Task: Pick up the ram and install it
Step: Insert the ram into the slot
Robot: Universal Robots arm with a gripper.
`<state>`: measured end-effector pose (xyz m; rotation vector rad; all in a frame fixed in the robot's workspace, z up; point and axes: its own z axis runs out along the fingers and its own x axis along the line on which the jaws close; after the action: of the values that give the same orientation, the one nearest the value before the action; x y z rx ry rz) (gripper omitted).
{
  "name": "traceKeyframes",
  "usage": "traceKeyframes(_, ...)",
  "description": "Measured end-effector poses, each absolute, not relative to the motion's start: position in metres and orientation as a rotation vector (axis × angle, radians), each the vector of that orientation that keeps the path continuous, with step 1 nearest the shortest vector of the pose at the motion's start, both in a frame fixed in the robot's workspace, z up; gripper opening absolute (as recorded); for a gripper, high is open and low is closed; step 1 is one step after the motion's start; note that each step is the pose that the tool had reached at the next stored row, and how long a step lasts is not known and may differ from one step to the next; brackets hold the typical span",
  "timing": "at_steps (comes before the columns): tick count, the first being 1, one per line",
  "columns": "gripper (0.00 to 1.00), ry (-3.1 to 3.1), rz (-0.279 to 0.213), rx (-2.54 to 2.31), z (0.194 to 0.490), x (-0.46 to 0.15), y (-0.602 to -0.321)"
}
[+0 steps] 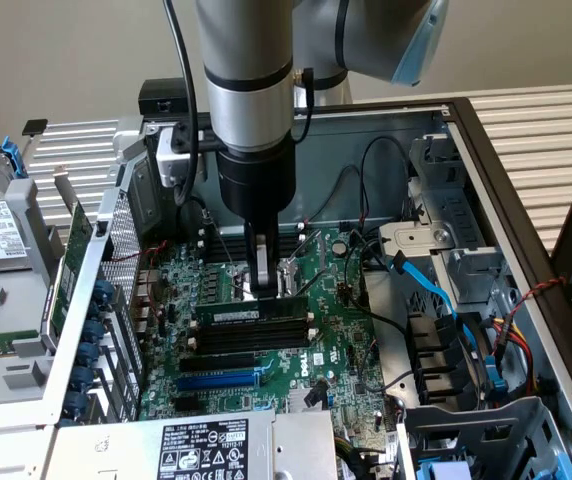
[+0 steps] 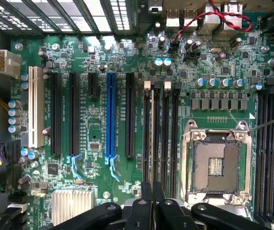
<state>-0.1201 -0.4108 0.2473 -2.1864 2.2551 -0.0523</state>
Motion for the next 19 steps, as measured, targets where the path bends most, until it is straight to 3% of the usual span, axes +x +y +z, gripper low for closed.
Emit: traceKeyframes(19,0.13,2.263,-0.036,-2.194,0.2432,-0.1201,-0.4149)
